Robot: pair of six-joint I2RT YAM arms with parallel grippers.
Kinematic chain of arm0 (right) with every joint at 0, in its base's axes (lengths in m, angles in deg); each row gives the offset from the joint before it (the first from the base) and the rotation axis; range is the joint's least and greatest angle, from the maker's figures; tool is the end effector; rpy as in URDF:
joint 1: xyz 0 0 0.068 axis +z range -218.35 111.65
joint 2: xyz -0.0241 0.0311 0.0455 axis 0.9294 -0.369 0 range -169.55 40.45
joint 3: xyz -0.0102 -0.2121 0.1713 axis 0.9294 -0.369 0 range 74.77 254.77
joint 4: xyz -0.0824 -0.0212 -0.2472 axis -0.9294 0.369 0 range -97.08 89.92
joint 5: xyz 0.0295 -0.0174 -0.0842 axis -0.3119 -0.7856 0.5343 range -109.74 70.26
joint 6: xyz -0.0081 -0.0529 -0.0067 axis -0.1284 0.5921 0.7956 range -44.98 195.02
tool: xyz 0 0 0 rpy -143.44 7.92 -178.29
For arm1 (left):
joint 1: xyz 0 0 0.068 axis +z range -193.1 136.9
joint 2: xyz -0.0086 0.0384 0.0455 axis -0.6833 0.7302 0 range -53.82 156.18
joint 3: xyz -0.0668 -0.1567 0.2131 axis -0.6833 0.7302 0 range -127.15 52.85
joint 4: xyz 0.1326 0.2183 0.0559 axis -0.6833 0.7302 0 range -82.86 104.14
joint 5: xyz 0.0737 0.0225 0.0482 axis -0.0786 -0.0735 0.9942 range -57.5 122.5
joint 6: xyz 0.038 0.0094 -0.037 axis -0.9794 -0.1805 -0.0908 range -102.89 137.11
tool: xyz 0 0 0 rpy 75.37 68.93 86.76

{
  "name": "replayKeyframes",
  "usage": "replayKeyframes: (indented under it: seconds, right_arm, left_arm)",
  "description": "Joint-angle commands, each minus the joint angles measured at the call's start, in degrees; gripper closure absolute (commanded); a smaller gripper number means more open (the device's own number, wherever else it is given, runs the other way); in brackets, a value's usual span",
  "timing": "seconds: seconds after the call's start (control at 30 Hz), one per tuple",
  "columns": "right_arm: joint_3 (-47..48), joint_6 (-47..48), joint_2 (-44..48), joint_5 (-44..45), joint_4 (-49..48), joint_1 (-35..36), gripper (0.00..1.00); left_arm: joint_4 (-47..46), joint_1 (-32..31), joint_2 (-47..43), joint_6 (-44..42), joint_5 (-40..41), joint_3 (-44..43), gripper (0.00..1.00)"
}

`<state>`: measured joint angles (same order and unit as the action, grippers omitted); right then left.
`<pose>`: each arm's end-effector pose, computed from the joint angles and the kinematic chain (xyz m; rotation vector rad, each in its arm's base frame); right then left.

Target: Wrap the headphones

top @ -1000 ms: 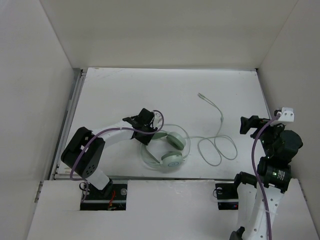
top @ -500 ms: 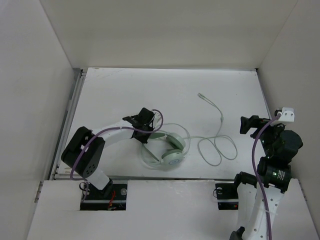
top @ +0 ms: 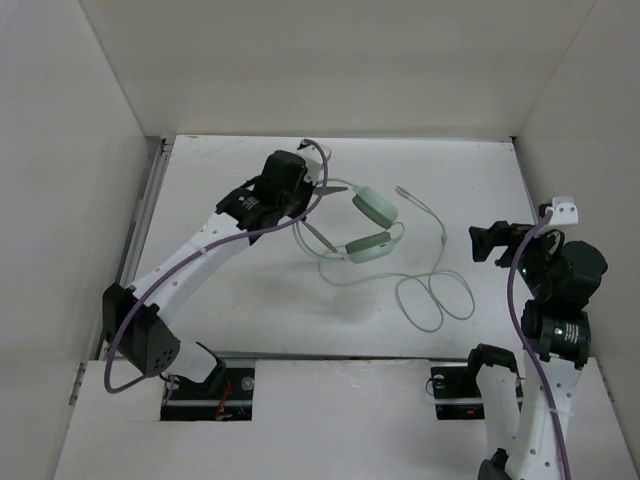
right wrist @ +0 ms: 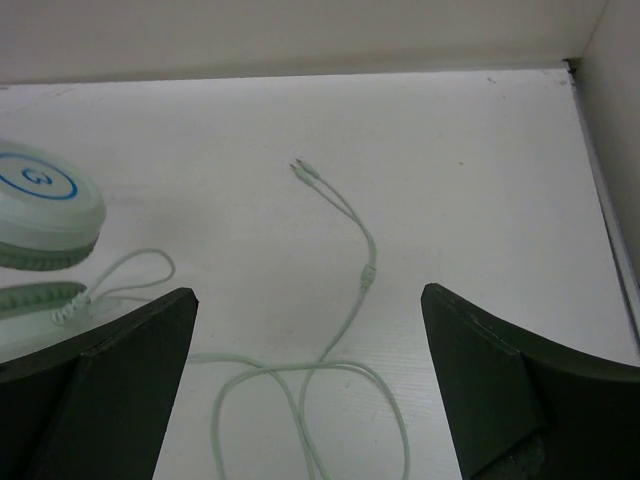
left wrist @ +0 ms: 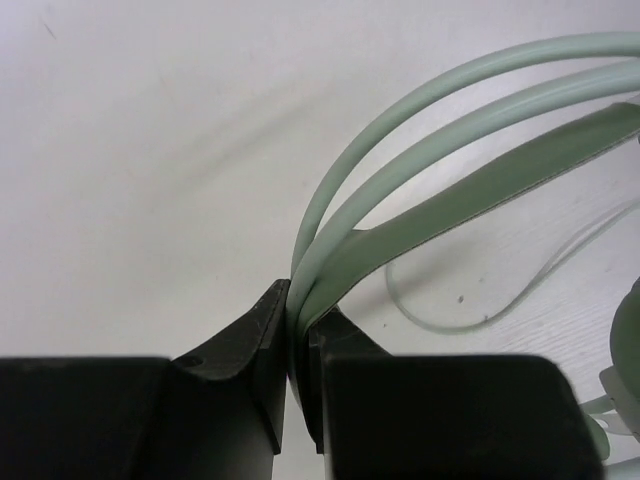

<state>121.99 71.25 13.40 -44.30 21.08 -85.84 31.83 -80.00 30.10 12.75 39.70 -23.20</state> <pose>0.0994 -0.0158 0.3596 -0.0024 1.7010 0.1876 0.2706 -0.1976 0.3432 0.6848 2.0280 -0.1992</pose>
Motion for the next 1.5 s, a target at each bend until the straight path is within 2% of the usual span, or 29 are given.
replayKeyframes:
  seconds: [0.0, 0.17, 0.33, 0.53, 0.8, 0.93, 1.03, 1.2, 1.47]
  right_arm:
    - [5.94, 2.97, -2.74, -4.26, -1.54, 3.12, 0.0]
    - [9.46, 5.17, -7.05, -10.32, -1.97, 7.33, 0.0]
    - [10.96, 9.47, -12.67, -12.54, -8.55, 16.55, 0.0]
    - [10.61, 20.02, -20.66, -7.19, -15.23, 33.68, 0.0]
    - [4.55, 17.75, -27.17, 5.11, -39.29, 47.32, 0.0]
    - [4.37, 16.52, -32.26, 11.45, -49.23, 50.32, 0.0]
    - [5.25, 13.45, -37.09, 13.04, -56.09, 51.02, 0.0]
    - [7.53, 10.89, -44.39, 15.41, -61.47, 52.34, 0.0]
    - [15.61, 5.54, -58.63, 17.61, -73.5, 52.87, 0.0]
  left_arm:
    - [0.8, -0.49, -6.3, 0.23, -0.96, -6.2, 1.0]
    - [3.08, -0.22, -9.65, -0.47, -2.19, -11.48, 1.0]
    - [6.86, 0.03, -9.66, -2.14, -3.24, -18.68, 1.0]
    - [11.16, 5.91, -6.14, -4.42, -3.77, -27.73, 1.0]
    - [12.22, 12.16, -5.87, -3.03, -5.88, -33.19, 1.0]
    - [13.72, 15.32, -6.05, -0.04, -9.74, -34.42, 1.0]
    - [14.6, 16.99, -6.57, 2.07, -12.73, -35.04, 1.0]
    - [15.48, 19.63, -7.28, 5.32, -16.51, -36.79, 1.0]
    - [16.88, 25.34, -5.35, 12.7, -25.13, -44.35, 1.0]
